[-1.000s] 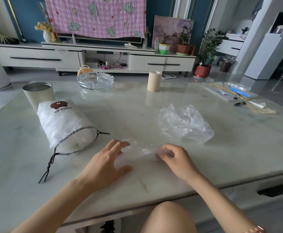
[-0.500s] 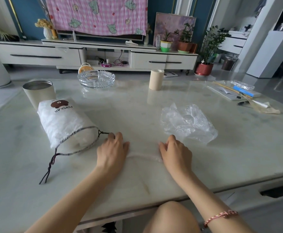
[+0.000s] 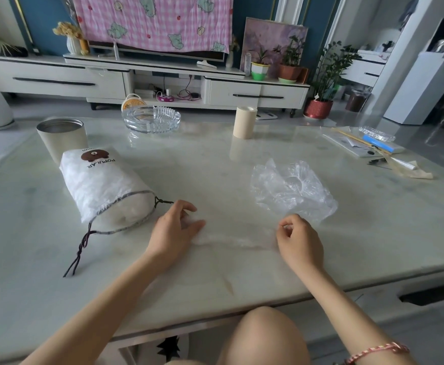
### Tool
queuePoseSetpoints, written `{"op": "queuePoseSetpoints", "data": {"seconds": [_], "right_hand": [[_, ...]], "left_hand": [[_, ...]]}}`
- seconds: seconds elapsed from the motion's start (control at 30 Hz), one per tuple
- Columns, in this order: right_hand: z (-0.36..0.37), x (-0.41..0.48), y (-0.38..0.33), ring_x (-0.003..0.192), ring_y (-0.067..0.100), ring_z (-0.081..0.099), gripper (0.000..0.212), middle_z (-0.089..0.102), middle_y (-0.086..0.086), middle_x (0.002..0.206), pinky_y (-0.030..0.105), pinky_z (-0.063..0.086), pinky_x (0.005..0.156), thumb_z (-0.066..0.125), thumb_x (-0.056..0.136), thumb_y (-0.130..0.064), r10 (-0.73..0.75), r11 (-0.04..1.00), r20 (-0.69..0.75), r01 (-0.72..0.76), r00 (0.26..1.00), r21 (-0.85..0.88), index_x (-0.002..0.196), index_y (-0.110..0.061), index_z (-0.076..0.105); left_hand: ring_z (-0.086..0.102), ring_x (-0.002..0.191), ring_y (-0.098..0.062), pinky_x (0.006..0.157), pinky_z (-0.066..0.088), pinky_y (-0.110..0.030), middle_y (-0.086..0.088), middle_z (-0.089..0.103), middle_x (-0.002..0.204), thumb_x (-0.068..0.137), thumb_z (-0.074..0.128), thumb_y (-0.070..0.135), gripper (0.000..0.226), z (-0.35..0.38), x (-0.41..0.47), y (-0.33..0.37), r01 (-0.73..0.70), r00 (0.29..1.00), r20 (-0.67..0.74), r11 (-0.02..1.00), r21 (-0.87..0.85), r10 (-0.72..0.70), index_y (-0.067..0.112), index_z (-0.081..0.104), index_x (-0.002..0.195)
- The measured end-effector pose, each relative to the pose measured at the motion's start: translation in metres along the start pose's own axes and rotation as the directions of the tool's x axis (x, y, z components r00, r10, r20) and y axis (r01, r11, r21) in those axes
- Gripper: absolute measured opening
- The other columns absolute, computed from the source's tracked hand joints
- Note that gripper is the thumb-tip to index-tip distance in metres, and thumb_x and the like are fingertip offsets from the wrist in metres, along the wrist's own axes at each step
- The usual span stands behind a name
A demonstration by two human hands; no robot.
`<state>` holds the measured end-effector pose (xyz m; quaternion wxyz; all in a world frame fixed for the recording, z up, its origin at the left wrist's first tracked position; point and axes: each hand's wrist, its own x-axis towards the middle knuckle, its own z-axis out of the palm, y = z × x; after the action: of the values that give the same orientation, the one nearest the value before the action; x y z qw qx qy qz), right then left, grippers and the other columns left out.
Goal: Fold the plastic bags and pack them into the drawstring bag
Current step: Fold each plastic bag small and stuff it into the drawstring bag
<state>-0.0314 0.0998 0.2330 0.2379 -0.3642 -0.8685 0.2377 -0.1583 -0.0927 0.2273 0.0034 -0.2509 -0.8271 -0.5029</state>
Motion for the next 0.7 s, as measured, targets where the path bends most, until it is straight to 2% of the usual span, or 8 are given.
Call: {"op": "queuePoseSetpoints", "data": {"seconds": [0.13, 0.23, 0.33, 0.4, 0.47, 0.53, 0.6, 0.7], "right_hand": [[-0.016, -0.001, -0.014, 0.08, 0.017, 0.056, 0.013, 0.059, -0.002, 0.084, 0.012, 0.039, 0.062, 0.057, 0.086, -0.003, -0.037, 0.929, 0.132, -0.015, 0.991, 0.37, 0.092, -0.013, 0.059], [-0.029, -0.004, -0.042, 0.088, 0.008, 0.057, 0.028, 0.062, -0.002, 0.098, 0.01, 0.044, 0.076, 0.064, 0.083, -0.001, -0.183, 0.829, 0.313, -0.025, 0.932, 0.559, 0.103, -0.018, 0.057], [-0.038, -0.002, -0.072, 0.111, 0.003, 0.052, 0.05, 0.059, -0.005, 0.118, 0.019, 0.04, 0.096, 0.069, 0.08, -0.005, -0.349, 0.806, 0.489, -0.011, 0.799, 0.592, 0.123, -0.022, 0.05], [-0.036, 0.0, -0.085, 0.116, -0.003, 0.048, 0.056, 0.056, -0.008, 0.124, 0.019, 0.036, 0.102, 0.07, 0.08, -0.009, -0.395, 0.815, 0.627, -0.059, 0.671, 0.576, 0.129, -0.024, 0.045], [-0.028, 0.002, -0.091, 0.104, -0.004, 0.054, 0.045, 0.06, -0.008, 0.112, 0.017, 0.042, 0.095, 0.069, 0.082, -0.011, -0.403, 0.828, 0.739, -0.129, 0.54, 0.546, 0.121, -0.022, 0.051], [-0.022, 0.008, -0.091, 0.081, 0.004, 0.059, 0.019, 0.062, -0.004, 0.089, 0.017, 0.048, 0.077, 0.067, 0.083, -0.009, -0.403, 0.836, 0.772, -0.145, 0.491, 0.529, 0.099, -0.017, 0.061], [-0.018, 0.01, -0.088, 0.065, 0.006, 0.057, 0.011, 0.059, -0.003, 0.073, 0.016, 0.047, 0.065, 0.069, 0.083, -0.011, -0.377, 0.818, 0.745, -0.179, 0.551, 0.546, 0.078, -0.016, 0.06], [-0.005, 0.01, -0.082, 0.064, 0.01, 0.054, 0.013, 0.058, 0.001, 0.072, 0.022, 0.047, 0.063, 0.071, 0.082, -0.017, -0.278, 0.752, 0.613, -0.23, 0.74, 0.618, 0.083, -0.007, 0.062]], "left_hand": [[0.05, 0.064, -0.013, 0.057, 0.04, -0.013, -0.003, 0.051, 0.073, 0.08, 0.071, 0.006, 0.024, -0.017, -0.005, 0.009, 0.107, 0.994, 0.03, 0.92, -0.377, -0.103, 0.023, 0.057, 0.091], [0.053, 0.063, -0.005, 0.06, 0.043, -0.012, -0.006, 0.055, 0.08, 0.077, 0.072, 0.009, 0.025, -0.033, -0.009, 0.023, 0.163, 0.984, 0.14, 0.856, -0.49, -0.108, 0.022, 0.06, 0.095], [0.056, 0.065, -0.007, 0.059, 0.046, -0.015, -0.002, 0.058, 0.079, 0.065, 0.082, 0.016, 0.038, -0.048, -0.008, 0.035, 0.21, 0.959, 0.278, 0.814, -0.542, -0.062, 0.019, 0.062, 0.097], [0.058, 0.066, -0.007, 0.059, 0.048, -0.016, 0.001, 0.061, 0.077, 0.06, 0.078, 0.02, 0.041, -0.052, -0.005, 0.038, 0.214, 0.94, 0.34, 0.806, -0.552, -0.016, 0.017, 0.063, 0.097], [0.06, 0.068, -0.009, 0.058, 0.05, -0.019, 0.0, 0.064, 0.078, 0.049, 0.087, 0.03, 0.055, -0.053, -0.001, 0.036, 0.241, 0.913, 0.408, 0.783, -0.574, 0.018, 0.015, 0.065, 0.097], [0.062, 0.066, -0.01, 0.055, 0.05, -0.02, -0.001, 0.065, 0.078, 0.033, 0.092, 0.044, 0.076, -0.049, 0.009, 0.037, 0.273, 0.904, 0.426, 0.756, -0.595, 0.009, 0.015, 0.066, 0.098], [0.065, 0.072, -0.012, 0.057, 0.053, -0.022, -0.004, 0.07, 0.086, 0.032, 0.092, 0.049, 0.086, -0.04, 0.017, 0.032, 0.331, 0.922, 0.381, 0.664, -0.671, -0.075, 0.013, 0.064, 0.105], [0.068, 0.095, -0.026, 0.071, 0.057, -0.029, -0.016, 0.068, 0.109, 0.074, 0.076, 0.042, 0.061, -0.023, 0.022, 0.029, 0.438, 0.881, 0.467, 0.514, -0.737, -0.081, 0.004, 0.059, 0.119]]}}
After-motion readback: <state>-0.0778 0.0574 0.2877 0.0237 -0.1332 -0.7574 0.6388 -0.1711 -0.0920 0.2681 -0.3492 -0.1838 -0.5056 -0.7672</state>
